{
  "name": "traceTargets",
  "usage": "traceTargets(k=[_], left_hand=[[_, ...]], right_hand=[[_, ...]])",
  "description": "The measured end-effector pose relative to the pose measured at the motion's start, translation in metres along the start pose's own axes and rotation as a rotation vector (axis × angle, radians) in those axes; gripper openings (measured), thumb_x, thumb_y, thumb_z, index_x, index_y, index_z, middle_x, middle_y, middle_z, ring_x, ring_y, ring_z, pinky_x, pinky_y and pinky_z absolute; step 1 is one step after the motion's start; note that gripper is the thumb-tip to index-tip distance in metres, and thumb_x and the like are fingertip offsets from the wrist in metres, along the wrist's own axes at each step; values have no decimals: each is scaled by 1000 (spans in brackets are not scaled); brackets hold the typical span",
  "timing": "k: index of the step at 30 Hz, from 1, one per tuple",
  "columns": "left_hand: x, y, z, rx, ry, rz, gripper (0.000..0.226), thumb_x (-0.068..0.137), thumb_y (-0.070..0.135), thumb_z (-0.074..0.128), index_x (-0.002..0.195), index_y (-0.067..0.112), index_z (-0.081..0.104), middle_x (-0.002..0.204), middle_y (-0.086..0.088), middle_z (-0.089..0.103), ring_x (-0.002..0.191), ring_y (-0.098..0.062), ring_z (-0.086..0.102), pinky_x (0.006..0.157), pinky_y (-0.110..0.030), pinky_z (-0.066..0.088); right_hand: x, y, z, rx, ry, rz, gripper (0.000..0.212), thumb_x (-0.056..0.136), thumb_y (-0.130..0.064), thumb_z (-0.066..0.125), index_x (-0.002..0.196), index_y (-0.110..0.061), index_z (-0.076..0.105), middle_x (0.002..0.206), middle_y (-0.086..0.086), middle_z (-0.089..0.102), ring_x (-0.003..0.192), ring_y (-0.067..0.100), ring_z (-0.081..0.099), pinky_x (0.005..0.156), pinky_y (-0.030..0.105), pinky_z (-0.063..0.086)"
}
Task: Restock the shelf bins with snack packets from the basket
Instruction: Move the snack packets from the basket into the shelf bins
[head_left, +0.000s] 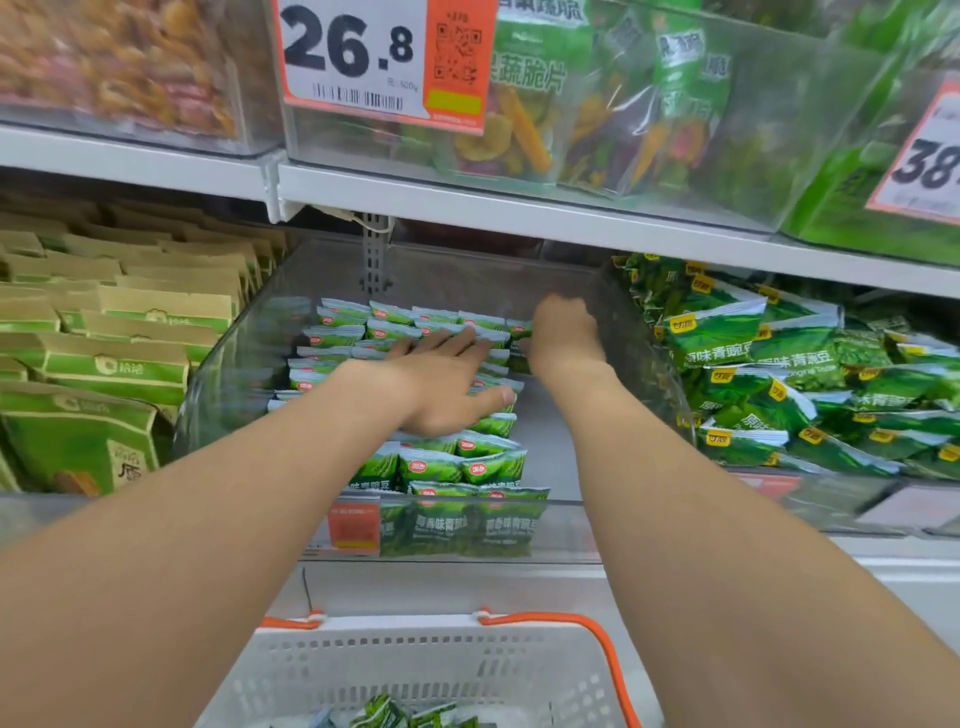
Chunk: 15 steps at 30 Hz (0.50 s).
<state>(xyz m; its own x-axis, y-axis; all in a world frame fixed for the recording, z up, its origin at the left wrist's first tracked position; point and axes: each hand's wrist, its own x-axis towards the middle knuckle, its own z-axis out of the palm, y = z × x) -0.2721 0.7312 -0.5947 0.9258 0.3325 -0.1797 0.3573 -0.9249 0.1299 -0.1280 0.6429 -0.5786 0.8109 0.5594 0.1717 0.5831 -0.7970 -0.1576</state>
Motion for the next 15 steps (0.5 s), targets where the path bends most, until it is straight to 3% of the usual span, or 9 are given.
traceTargets(k=[6, 8, 9, 11, 13, 15], left_hand=[[-9, 6, -5, -66, 43, -19, 84, 104, 70, 22, 168, 18, 10, 176, -5, -3, 162, -27, -2, 130, -52, 5], [-14, 8, -9, -81, 73, -11, 78, 106, 66, 25, 162, 13, 26, 173, -10, 15, 160, -30, 13, 128, -53, 16], [-17, 10, -11, -83, 99, 0, 71, 107, 63, 27, 152, 10, 39, 166, -14, 31, 154, -33, 28, 123, -54, 27], [-24, 14, -15, -95, 167, 18, 49, 108, 55, 34, 121, 10, 51, 130, -14, 55, 126, -37, 51, 103, -49, 44], [-34, 20, -17, -114, 256, 28, 34, 108, 44, 40, 103, 12, 50, 96, -5, 53, 103, -36, 56, 87, -45, 47], [-45, 27, -18, -148, 365, 43, 26, 104, 34, 44, 102, 10, 54, 93, -7, 58, 102, -39, 60, 84, -44, 50]], right_hand=[[-2, 2, 4, 3, -240, -52, 38, 93, 1, 62, 130, -3, 58, 136, 24, 55, 116, 42, 62, 78, 36, 50], [-5, 2, 0, -43, -313, -77, 49, 94, -1, 62, 143, -6, 52, 142, 23, 52, 122, 42, 60, 83, 37, 51], [-8, 2, -4, -50, -338, -86, 56, 95, -2, 61, 148, -9, 48, 145, 22, 50, 125, 41, 58, 85, 38, 51], [-17, 2, -14, -52, -348, -107, 63, 95, -2, 60, 154, -11, 41, 148, 22, 46, 130, 40, 54, 89, 39, 51], [-33, 4, -26, -42, -284, -151, 60, 94, -3, 60, 152, -10, 43, 145, 23, 46, 131, 40, 53, 98, 40, 51], [-56, 8, -43, -33, -152, -212, 45, 93, -8, 60, 138, -7, 55, 134, 24, 53, 124, 43, 57, 96, 41, 51]])
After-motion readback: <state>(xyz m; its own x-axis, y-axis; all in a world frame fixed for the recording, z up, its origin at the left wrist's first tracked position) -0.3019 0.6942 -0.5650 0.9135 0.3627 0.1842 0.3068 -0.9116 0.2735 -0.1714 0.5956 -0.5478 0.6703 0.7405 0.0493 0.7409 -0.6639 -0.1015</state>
